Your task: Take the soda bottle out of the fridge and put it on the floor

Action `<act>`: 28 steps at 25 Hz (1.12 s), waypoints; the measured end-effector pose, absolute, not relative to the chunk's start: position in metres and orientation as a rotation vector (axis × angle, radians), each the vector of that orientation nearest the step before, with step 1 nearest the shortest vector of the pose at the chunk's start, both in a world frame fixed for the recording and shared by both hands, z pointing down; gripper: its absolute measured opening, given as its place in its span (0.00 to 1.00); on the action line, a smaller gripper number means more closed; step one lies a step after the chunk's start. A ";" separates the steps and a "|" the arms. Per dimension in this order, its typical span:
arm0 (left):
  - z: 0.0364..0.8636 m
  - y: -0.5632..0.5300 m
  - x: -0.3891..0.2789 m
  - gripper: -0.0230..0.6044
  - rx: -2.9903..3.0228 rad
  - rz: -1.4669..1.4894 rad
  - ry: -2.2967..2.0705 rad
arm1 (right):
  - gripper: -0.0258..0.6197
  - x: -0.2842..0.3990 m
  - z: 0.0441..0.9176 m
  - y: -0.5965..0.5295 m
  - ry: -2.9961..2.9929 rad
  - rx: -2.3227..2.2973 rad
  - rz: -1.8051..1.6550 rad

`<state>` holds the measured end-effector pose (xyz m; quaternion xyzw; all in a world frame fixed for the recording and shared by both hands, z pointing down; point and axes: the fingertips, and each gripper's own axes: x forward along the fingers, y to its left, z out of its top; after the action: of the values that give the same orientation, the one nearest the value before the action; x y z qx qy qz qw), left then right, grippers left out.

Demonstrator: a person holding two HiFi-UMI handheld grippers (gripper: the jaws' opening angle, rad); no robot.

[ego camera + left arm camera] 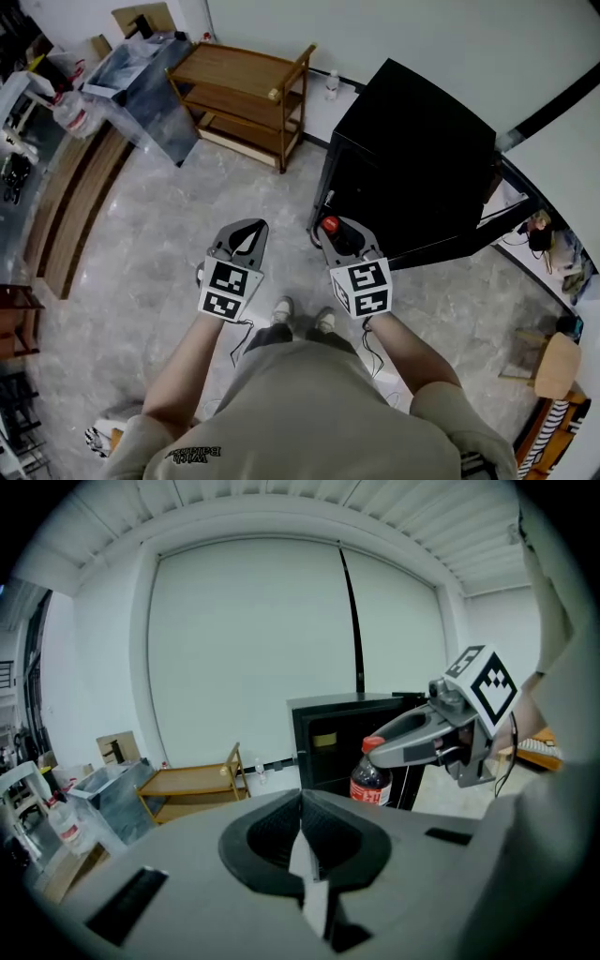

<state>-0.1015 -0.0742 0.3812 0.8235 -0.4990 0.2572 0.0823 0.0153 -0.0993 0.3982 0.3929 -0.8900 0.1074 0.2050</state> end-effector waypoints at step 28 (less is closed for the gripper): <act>0.478 -0.038 -0.187 0.05 2.182 0.825 -1.516 | 0.21 -0.114 0.506 -0.075 -2.430 0.652 0.236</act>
<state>-0.1871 -0.0379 0.4780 0.7718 -0.5360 0.2917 0.1788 -0.1142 -0.0749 0.5055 0.2460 -0.9165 0.0890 0.3025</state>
